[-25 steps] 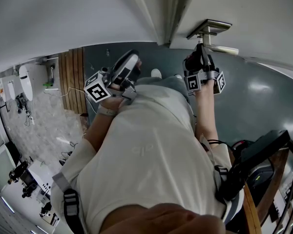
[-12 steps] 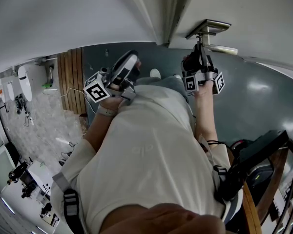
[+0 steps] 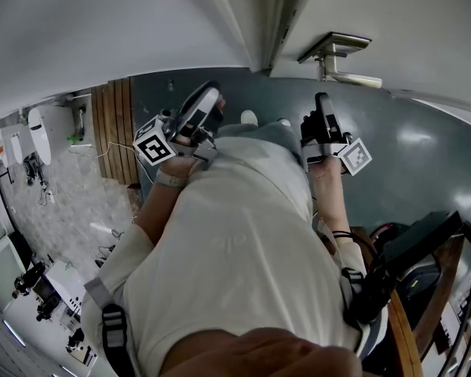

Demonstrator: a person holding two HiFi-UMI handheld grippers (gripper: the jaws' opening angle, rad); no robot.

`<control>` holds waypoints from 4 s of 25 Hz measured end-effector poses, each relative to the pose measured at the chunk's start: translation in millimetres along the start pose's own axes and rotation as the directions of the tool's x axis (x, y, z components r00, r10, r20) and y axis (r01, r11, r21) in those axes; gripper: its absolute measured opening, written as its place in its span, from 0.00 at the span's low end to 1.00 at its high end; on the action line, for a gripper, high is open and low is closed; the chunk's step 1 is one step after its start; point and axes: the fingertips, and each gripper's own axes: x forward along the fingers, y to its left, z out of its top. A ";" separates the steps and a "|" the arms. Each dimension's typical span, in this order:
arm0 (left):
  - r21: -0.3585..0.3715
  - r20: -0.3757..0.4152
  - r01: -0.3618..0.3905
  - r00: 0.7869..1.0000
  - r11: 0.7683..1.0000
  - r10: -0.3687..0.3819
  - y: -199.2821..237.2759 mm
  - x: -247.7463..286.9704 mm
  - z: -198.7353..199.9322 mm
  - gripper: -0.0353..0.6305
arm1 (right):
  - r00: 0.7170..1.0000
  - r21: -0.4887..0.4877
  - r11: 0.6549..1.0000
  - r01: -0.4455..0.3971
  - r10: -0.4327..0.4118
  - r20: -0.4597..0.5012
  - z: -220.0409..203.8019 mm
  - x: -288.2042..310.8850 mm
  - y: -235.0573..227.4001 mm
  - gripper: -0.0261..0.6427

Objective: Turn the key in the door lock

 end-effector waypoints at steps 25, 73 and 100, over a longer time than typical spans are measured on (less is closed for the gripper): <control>-0.006 0.010 -0.005 1.000 1.000 0.005 1.2 -4.3 -1.7 0.14 | 0.882 -0.380 -0.881 -0.281 -0.393 0.259 -2.6 43.9 -29.2 0.28; -0.019 0.029 -0.012 1.000 1.000 0.013 3.3 -8.7 1.1 0.14 | 0.922 -0.967 -0.255 0.030 -0.366 0.125 11.2 59.5 -4.7 0.19; -0.040 0.030 -0.011 0.999 0.999 0.012 6.4 -8.7 -0.3 0.14 | 0.997 -0.255 0.964 0.072 -0.074 0.003 32.4 46.7 -15.9 0.15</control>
